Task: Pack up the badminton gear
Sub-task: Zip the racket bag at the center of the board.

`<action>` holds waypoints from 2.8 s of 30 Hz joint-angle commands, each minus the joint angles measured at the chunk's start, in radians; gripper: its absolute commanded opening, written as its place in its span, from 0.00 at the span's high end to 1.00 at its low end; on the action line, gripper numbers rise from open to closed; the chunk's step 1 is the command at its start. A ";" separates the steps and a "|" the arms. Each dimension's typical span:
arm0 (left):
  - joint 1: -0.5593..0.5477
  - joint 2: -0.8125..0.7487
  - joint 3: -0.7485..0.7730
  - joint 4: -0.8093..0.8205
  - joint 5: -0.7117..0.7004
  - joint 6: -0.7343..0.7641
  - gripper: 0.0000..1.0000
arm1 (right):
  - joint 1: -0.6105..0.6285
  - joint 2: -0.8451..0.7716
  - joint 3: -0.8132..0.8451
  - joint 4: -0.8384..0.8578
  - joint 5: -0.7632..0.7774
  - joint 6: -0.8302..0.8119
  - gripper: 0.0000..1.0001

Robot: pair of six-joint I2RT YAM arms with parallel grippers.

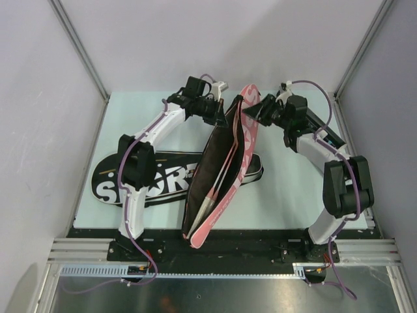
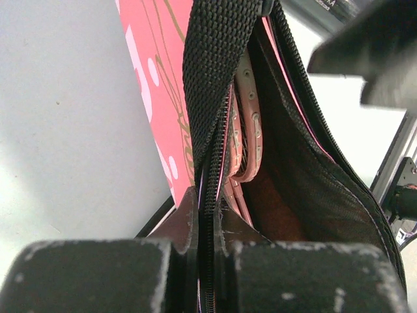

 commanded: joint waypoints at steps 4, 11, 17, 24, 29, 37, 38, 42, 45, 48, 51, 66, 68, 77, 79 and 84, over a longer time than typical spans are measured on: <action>-0.035 -0.059 0.048 0.019 0.054 -0.021 1.00 | -0.019 0.115 0.121 0.204 0.041 0.122 0.61; -0.046 -0.063 0.040 0.021 0.048 -0.014 1.00 | -0.039 0.181 0.174 0.250 0.008 0.130 0.65; -0.050 -0.062 0.040 0.019 0.051 -0.014 1.00 | -0.045 0.212 0.190 0.267 -0.012 0.133 0.71; -0.052 -0.063 0.031 0.019 0.049 -0.010 1.00 | -0.050 0.239 0.227 0.286 -0.044 0.133 0.74; -0.053 -0.062 0.029 0.019 0.048 -0.010 1.00 | -0.053 0.249 0.240 0.306 -0.078 0.130 0.76; -0.061 -0.057 0.049 0.021 -0.015 -0.068 1.00 | -0.042 0.240 0.258 0.289 -0.139 0.080 1.00; -0.059 -0.057 0.052 0.022 -0.049 -0.082 1.00 | -0.035 0.224 0.255 0.268 -0.138 0.063 1.00; -0.059 -0.075 0.051 0.041 -0.162 -0.171 1.00 | 0.014 0.106 0.180 0.122 -0.054 -0.007 1.00; -0.067 -0.097 0.049 0.047 -0.208 -0.221 1.00 | 0.094 -0.013 0.034 0.123 0.099 -0.019 1.00; -0.088 -0.130 0.031 0.058 -0.180 -0.218 1.00 | 0.114 -0.029 0.016 0.097 0.088 -0.079 1.00; -0.102 -0.179 -0.009 0.067 -0.118 -0.238 0.85 | 0.082 -0.023 -0.023 0.177 0.012 -0.019 1.00; -0.055 0.044 0.374 0.076 -0.215 -0.284 0.19 | 0.045 -0.057 -0.096 0.293 -0.172 -0.063 1.00; -0.062 0.087 0.419 0.076 -0.239 -0.272 0.19 | 0.047 -0.060 -0.096 0.277 -0.163 -0.071 1.00; -0.101 0.202 0.477 0.081 -0.258 -0.240 0.25 | 0.057 -0.044 -0.092 0.281 -0.156 -0.074 1.00; -0.101 0.227 0.499 0.087 -0.235 -0.243 0.49 | 0.062 -0.047 -0.089 0.258 -0.141 -0.085 1.00; -0.064 0.195 0.551 0.107 -0.404 -0.270 1.00 | 0.141 -0.089 -0.040 0.058 -0.017 -0.178 1.00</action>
